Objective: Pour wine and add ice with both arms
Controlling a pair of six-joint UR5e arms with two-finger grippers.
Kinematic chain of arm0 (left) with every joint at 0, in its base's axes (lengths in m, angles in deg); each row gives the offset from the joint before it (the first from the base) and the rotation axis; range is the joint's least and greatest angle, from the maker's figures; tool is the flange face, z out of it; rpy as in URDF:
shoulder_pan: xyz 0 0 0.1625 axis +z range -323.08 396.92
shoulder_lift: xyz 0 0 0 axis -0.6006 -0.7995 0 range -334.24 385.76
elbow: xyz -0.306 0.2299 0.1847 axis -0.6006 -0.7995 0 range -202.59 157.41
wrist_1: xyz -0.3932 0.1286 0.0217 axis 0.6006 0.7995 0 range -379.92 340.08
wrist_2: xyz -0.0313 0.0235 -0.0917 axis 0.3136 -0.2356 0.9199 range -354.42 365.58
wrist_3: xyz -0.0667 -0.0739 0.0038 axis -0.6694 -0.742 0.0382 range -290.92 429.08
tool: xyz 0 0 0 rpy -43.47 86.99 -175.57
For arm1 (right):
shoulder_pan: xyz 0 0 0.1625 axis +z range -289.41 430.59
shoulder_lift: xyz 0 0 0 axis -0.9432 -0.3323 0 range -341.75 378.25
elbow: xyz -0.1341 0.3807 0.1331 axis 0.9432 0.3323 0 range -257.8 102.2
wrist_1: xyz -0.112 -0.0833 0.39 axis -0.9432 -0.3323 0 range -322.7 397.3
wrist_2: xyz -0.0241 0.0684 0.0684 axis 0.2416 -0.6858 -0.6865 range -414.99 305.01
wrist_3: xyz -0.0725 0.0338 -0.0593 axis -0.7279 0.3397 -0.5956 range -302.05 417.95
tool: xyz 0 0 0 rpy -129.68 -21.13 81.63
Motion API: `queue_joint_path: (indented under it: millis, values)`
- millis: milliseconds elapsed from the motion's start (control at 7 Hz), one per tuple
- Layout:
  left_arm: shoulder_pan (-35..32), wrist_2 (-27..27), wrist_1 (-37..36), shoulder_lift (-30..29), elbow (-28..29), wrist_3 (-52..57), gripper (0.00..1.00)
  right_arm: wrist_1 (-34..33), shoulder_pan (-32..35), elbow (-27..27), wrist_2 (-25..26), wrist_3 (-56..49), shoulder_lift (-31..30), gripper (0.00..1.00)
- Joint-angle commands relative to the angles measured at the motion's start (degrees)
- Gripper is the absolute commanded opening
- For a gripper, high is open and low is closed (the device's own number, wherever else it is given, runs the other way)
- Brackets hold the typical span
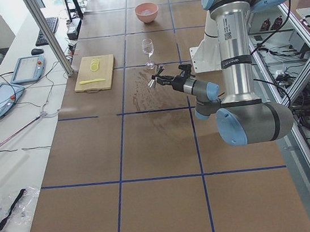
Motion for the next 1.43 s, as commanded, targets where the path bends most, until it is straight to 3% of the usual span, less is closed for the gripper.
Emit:
queue_joint_path:
  millis: [0,571,857,1000,1143,1286]
  values:
    - [1.8,1.5,-2.1,1.0,0.4,-22.3,0.00,0.0,0.0,0.0,0.0,0.1,0.0,1.00]
    - [1.6,1.8,-13.7,2.0,0.5,-39.8,0.00,0.0,0.0,-0.2,0.0,0.1,0.1,1.00]
    - [-0.6,8.1,-22.0,2.2,0.3,-58.0,0.00,0.0,0.0,-0.3,0.0,0.1,0.1,1.00]
    - [-3.4,9.7,-25.9,2.2,0.3,-61.2,0.00,0.0,0.0,-0.3,0.0,0.1,0.1,1.00]
    - [-4.3,9.4,-26.6,2.4,1.1,-61.8,0.00,0.0,0.0,-0.4,0.0,0.1,0.1,1.00]
    - [-4.4,5.1,-26.7,2.4,2.6,-61.8,0.00,0.0,0.0,-0.4,0.0,0.2,0.1,1.00]
